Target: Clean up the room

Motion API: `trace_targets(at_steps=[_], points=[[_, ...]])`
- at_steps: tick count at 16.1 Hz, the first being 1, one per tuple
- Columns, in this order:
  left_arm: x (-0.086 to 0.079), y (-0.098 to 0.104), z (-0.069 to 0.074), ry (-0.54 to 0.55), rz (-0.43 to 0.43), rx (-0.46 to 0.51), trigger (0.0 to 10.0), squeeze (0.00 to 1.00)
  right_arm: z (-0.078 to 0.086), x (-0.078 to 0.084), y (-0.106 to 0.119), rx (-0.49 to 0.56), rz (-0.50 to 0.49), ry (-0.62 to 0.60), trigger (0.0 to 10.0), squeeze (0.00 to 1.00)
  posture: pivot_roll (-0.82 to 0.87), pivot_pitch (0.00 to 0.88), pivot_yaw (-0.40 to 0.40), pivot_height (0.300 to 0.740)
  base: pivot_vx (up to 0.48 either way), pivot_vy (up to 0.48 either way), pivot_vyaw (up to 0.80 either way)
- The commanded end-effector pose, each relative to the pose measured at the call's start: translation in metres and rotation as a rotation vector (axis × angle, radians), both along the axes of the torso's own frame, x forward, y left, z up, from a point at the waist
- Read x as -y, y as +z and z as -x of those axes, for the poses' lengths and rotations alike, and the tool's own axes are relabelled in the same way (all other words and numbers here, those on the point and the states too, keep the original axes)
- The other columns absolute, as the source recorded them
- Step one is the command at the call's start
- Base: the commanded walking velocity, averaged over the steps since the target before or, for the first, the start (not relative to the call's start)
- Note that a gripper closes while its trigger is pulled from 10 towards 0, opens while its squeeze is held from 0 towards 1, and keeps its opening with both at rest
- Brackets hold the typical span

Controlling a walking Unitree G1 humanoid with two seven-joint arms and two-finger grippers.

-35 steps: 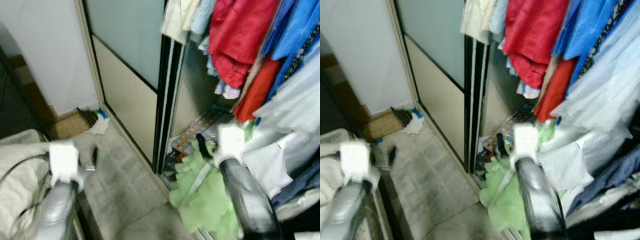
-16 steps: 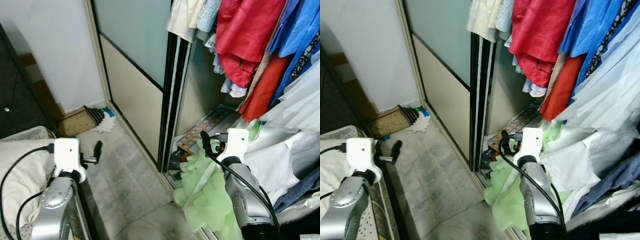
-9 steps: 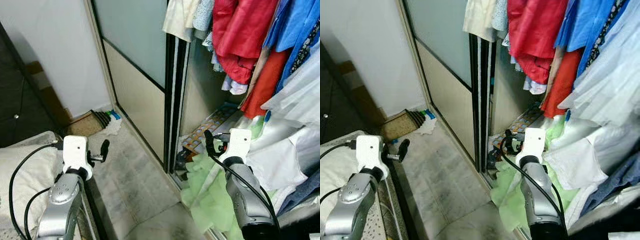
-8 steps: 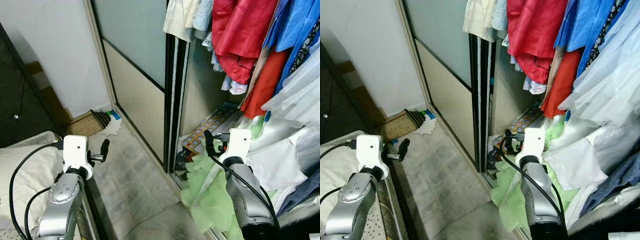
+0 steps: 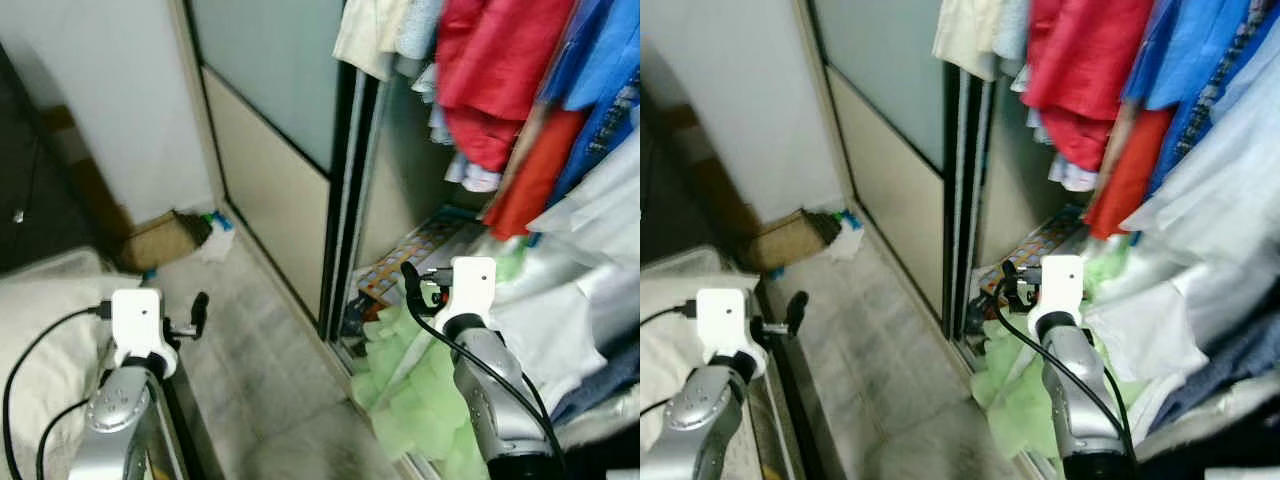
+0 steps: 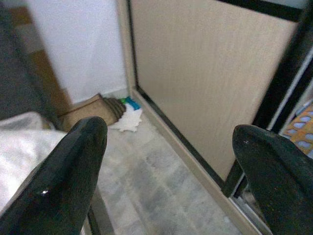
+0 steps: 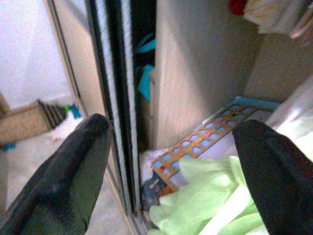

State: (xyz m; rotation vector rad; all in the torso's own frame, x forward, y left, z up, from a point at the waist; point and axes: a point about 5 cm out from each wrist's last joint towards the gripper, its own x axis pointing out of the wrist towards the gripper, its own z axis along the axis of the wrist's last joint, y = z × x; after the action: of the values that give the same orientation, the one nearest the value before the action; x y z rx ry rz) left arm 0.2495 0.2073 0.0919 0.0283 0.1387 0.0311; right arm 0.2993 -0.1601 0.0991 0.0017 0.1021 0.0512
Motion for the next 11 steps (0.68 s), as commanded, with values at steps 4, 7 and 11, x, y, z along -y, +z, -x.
trace_targets(at_steps=[4, 7, 11], points=[[0.0023, 0.0017, 0.0025, -0.023, 0.029, -0.008, 10.0, 0.0, 0.0011, 0.0016, 0.0035, -0.002, -0.003, -0.003, 10.0, 0.0, 0.03, 0.087, -0.039, 0.74, 0.0, 0.0, 0.32], [0.0054, 0.0035, 0.0011, -0.047, 0.041, -0.003, 10.0, 0.0, 0.0012, 0.0, 0.0045, -0.003, 0.002, 0.004, 10.0, 0.0, 0.03, 0.088, -0.039, 0.74, 0.0, 0.0, 0.0], [0.0046, 0.0035, -0.0005, -0.049, 0.037, -0.009, 10.0, 0.0, -0.0001, -0.0027, 0.0049, -0.001, 0.027, 0.015, 10.0, 0.0, 0.03, 0.079, -0.041, 0.74, 0.0, 0.0, 0.6]])
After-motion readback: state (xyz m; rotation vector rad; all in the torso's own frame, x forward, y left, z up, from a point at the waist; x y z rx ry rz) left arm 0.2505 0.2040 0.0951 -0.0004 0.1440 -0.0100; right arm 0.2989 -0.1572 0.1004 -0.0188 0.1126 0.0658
